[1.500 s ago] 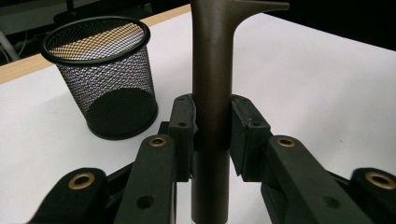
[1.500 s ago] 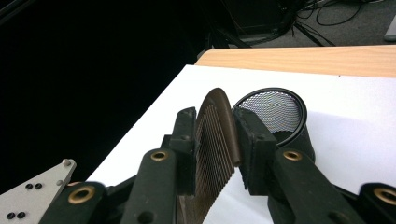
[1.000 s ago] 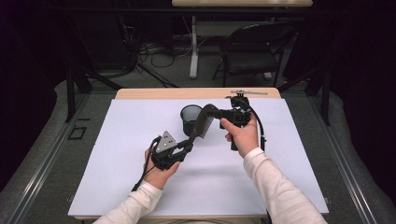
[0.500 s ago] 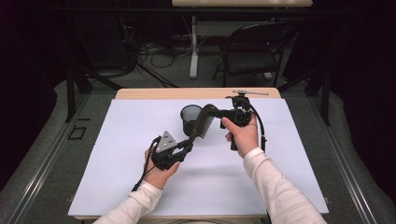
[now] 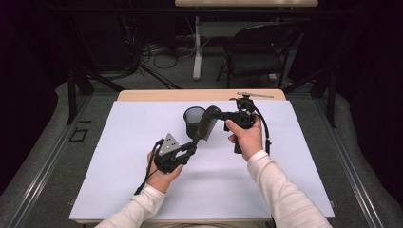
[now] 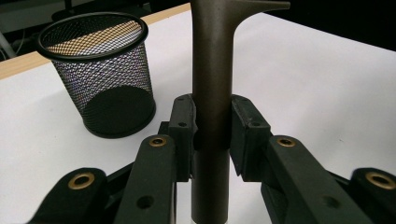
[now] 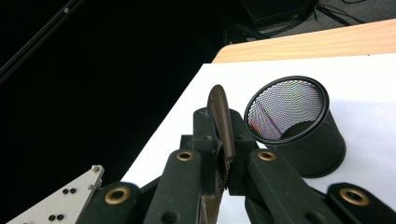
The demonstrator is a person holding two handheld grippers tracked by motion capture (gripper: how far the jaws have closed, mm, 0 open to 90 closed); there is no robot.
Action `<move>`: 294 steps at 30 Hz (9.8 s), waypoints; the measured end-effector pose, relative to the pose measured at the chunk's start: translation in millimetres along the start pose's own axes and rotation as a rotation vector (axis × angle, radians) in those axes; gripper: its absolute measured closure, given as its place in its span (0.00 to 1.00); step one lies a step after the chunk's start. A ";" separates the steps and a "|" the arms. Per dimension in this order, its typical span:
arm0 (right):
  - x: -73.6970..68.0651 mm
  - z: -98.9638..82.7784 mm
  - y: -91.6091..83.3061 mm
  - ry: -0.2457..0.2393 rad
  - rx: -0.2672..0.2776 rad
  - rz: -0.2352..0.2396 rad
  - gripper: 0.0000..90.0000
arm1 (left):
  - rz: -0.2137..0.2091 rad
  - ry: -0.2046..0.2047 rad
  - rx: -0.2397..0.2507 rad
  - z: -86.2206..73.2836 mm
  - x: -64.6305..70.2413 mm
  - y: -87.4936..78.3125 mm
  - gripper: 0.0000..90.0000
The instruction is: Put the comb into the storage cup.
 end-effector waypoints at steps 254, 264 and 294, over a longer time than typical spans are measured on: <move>1.6 67.2 70.6 -0.207 0.160 -0.264 0.96 | 0.033 -0.196 -0.003 16.6 -34.1 -14.9 0.01; 12.8 53.6 77.6 -0.203 0.141 -0.280 0.96 | 0.037 -0.196 -0.005 16.3 -33.9 -15.0 0.01; 23.0 34.4 87.5 -0.192 0.115 -0.280 0.96 | 0.034 -0.193 -0.009 15.4 -33.2 -13.6 0.01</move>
Point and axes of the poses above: each handheld gripper's, and its own axes: y roughly forward along the jaws, z roughly out of its top, x roughly to its right, the point moved 2 cm from there along y, roughly forward along the jaws, and after that the axes turned 13 degrees about x, right-handed, at the moved point
